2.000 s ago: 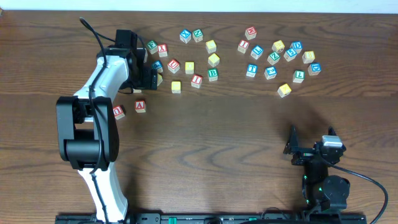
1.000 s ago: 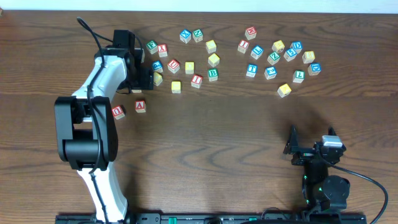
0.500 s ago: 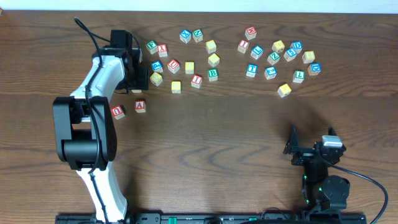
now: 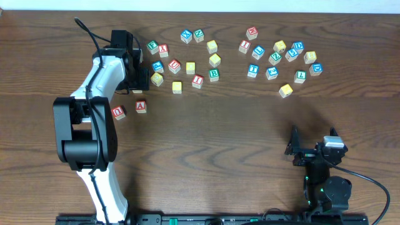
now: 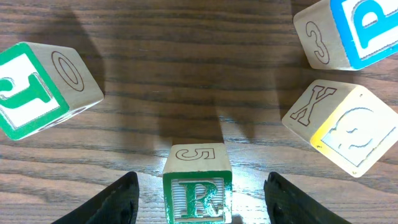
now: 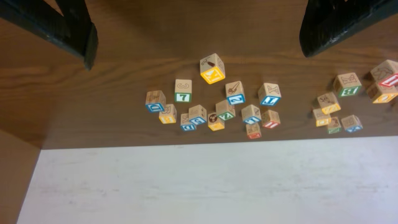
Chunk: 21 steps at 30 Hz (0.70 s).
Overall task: Spell out ROBOT
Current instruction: 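Close the left gripper on the green R block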
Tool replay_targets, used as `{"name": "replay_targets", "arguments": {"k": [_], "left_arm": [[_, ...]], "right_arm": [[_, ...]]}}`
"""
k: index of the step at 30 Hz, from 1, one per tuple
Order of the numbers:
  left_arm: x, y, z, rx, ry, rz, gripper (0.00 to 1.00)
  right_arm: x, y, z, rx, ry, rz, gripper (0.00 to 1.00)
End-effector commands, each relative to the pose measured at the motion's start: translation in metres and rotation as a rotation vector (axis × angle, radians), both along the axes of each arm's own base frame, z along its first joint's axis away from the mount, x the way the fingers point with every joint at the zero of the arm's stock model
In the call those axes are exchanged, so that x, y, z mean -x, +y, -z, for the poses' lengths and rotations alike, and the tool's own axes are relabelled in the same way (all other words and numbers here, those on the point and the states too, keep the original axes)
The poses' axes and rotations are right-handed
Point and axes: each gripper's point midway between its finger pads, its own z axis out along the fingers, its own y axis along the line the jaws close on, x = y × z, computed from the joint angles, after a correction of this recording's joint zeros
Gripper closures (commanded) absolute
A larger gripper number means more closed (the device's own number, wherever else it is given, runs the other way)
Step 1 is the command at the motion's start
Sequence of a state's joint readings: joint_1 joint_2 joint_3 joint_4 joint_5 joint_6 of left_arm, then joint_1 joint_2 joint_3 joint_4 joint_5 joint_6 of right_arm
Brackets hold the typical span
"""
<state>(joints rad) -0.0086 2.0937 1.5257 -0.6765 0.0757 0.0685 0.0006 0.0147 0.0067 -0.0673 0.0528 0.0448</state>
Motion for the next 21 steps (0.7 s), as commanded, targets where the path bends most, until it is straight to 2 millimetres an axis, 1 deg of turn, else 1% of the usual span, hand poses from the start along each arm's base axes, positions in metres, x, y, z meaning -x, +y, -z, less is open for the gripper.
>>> {"name": "replay_targets", "arguments": {"k": [1, 5, 9, 14, 21], "left_arm": [[0.0013, 0.0026, 0.0044, -0.01, 0.012, 0.002, 0.36], [0.0012, 0.0026, 0.0046, -0.009, 0.011, 0.002, 0.36], [0.0032, 0.0027, 0.007, -0.01, 0.017, 0.002, 0.4], [0.0069, 0.0027, 0.0113, -0.01, 0.027, 0.002, 0.4], [0.0071, 0.0026, 0.0115, -0.009, 0.027, 0.001, 0.4]], "right_arm": [[0.0003, -0.0013, 0.0003, -0.01, -0.001, 0.008, 0.01], [0.0003, -0.0013, 0.0003, -0.009, -0.001, 0.008, 0.01], [0.0004, -0.0014, 0.0001, -0.009, -0.002, 0.009, 0.01], [0.0004, -0.0014, 0.0003, -0.01, -0.001, 0.009, 0.01], [0.0004, -0.0014, 0.0003, -0.01, -0.001, 0.009, 0.01]]}}
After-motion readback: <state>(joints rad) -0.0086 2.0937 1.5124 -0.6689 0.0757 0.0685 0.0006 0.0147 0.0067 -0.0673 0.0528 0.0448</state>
